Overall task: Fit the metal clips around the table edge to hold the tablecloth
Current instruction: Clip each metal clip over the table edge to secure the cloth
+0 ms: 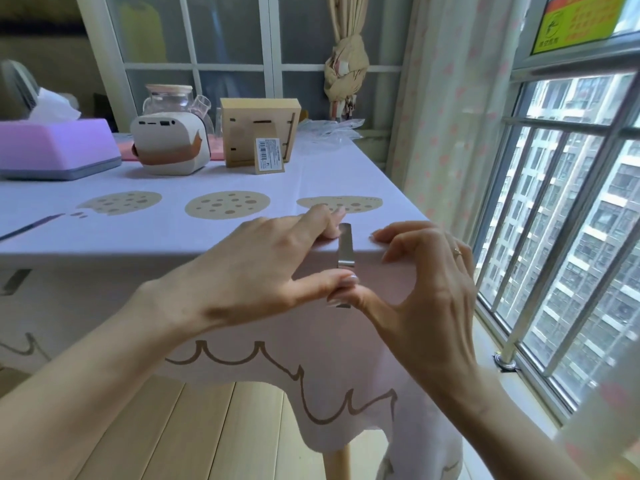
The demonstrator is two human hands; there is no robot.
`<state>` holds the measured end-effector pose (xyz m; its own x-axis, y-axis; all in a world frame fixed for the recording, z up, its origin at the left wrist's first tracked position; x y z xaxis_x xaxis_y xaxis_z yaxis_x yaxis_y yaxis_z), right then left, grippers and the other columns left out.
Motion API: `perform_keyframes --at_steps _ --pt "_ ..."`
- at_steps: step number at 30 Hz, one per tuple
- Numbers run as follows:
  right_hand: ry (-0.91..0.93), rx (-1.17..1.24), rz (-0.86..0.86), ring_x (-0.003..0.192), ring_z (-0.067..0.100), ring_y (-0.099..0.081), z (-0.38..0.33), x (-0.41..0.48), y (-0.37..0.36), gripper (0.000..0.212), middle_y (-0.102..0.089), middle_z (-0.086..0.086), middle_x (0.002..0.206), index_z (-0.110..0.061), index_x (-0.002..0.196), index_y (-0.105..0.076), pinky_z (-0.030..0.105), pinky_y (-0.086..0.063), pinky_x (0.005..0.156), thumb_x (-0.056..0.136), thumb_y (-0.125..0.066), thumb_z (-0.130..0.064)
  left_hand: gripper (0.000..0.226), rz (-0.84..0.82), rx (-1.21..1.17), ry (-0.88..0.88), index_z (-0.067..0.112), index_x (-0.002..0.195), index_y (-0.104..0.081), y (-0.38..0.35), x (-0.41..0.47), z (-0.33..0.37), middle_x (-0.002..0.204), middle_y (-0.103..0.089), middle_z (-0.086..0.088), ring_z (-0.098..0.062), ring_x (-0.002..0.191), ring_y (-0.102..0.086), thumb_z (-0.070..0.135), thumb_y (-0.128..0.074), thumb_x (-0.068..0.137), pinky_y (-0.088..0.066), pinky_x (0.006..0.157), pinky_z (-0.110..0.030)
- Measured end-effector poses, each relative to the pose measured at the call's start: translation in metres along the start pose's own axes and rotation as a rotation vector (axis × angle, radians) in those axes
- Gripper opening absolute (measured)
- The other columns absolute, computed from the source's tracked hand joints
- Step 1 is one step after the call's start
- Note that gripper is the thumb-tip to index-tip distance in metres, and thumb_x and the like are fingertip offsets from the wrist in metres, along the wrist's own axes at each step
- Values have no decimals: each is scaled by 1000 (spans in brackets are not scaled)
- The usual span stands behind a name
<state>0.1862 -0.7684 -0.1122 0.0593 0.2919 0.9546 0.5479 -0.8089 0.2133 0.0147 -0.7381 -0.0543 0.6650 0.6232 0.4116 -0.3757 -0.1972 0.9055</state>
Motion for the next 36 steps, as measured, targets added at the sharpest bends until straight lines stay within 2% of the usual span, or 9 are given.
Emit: perform_keyframes --at_steps 4,8,11,21,23,25,31,34,36 --pt "-2 -34 22 82 25 -59 2 0 -4 49 -65 4 91 -5 73 -52 28 -33 81 71 -70 -51 50 87 38 -19 35 112 -38 -5 0 1 132 -55 14 -4 107 -52 70 -32 77 -37 75 -19" --pt "34 -119 29 79 26 -55 1 2 -7 41 -63 4 88 -9 65 -52 27 -27 77 76 -68 -46 45 198 73 -54 23 106 -50 -7 2 3 105 -68 11 -11 83 -61 59 -41 81 -37 61 -23" --pt "42 -154 33 75 29 -55 -1 4 -9 40 -61 6 86 -10 64 -53 30 -26 74 79 -65 -45 40 252 124 -68 17 95 -53 -9 3 4 88 -70 8 -20 67 -64 53 -44 82 -33 56 -21" --pt "27 -152 39 73 29 -55 -1 4 -10 41 -60 5 84 -7 73 -54 30 -27 72 74 -72 -44 42 273 91 -46 16 95 -53 -12 3 3 86 -70 5 -23 65 -64 55 -42 82 -37 55 -25" --pt "22 -147 38 74 29 -56 -1 4 -10 42 -61 5 85 -6 75 -55 30 -27 73 74 -72 -45 46 266 75 -36 18 101 -53 -11 4 3 91 -70 6 -24 72 -66 58 -40 82 -43 56 -28" --pt "8 -139 32 75 29 -57 -2 3 -10 45 -62 5 86 -5 78 -56 28 -26 75 74 -72 -47 53 249 39 -25 21 112 -52 -10 4 3 103 -71 4 -26 88 -68 62 -33 84 -52 66 -37" --pt "27 -130 36 76 28 -56 -2 2 -8 48 -61 6 85 -5 79 -55 31 -30 76 73 -72 -48 49 224 97 -16 29 116 -56 -14 5 2 113 -68 5 -24 101 -64 55 -25 89 -51 71 -40" --pt "32 -134 37 75 28 -55 -2 2 -8 47 -62 6 85 -5 78 -55 31 -30 75 74 -72 -49 48 231 84 -13 28 116 -58 -13 5 1 111 -68 6 -22 94 -65 54 -27 89 -49 67 -34" --pt "30 -139 34 74 29 -56 -2 3 -9 48 -61 6 84 -4 77 -55 32 -31 74 74 -73 -49 46 247 94 -23 27 113 -60 -11 4 2 101 -70 7 -20 80 -64 51 -30 89 -37 57 -27"
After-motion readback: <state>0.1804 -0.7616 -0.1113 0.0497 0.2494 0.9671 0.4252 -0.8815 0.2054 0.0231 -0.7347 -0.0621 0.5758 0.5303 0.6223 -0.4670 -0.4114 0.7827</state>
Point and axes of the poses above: each hand's wrist, its own x-axis towards the middle knuckle, its own y-axis out of the back of the hand, z = x × y, the point moved 1 cm from there along x, towards the middle knuckle
